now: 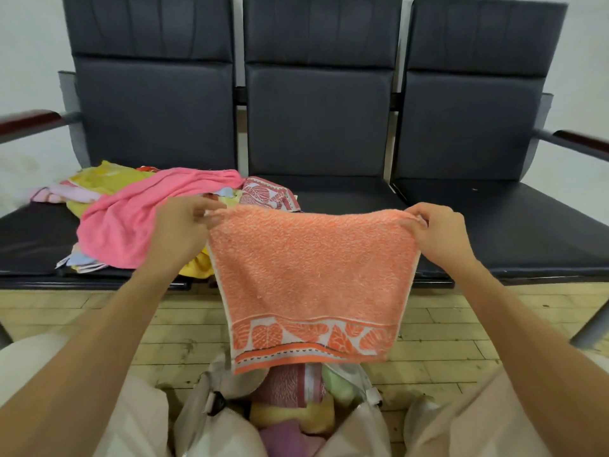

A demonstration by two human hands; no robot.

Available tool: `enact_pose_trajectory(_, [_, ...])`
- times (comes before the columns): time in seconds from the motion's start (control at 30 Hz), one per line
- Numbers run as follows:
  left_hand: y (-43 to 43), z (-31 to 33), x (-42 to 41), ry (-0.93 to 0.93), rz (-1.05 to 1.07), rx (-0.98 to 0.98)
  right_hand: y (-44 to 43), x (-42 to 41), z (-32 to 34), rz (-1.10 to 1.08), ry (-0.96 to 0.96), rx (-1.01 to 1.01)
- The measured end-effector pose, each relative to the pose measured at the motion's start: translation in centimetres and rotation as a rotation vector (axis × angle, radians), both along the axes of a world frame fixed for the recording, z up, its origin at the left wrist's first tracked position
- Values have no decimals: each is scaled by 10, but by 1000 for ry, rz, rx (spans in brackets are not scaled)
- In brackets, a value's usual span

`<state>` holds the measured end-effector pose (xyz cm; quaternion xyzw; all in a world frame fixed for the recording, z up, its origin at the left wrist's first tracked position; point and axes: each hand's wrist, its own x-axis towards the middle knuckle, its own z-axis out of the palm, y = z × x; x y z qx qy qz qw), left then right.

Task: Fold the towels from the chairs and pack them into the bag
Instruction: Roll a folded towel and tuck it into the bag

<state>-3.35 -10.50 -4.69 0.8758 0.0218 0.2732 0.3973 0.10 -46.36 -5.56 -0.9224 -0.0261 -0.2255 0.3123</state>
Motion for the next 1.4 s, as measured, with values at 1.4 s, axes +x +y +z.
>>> enact_pose_trajectory(1.4, [-38, 4, -13, 520, -465, -975, 16, -25, 2, 561, 835, 350])
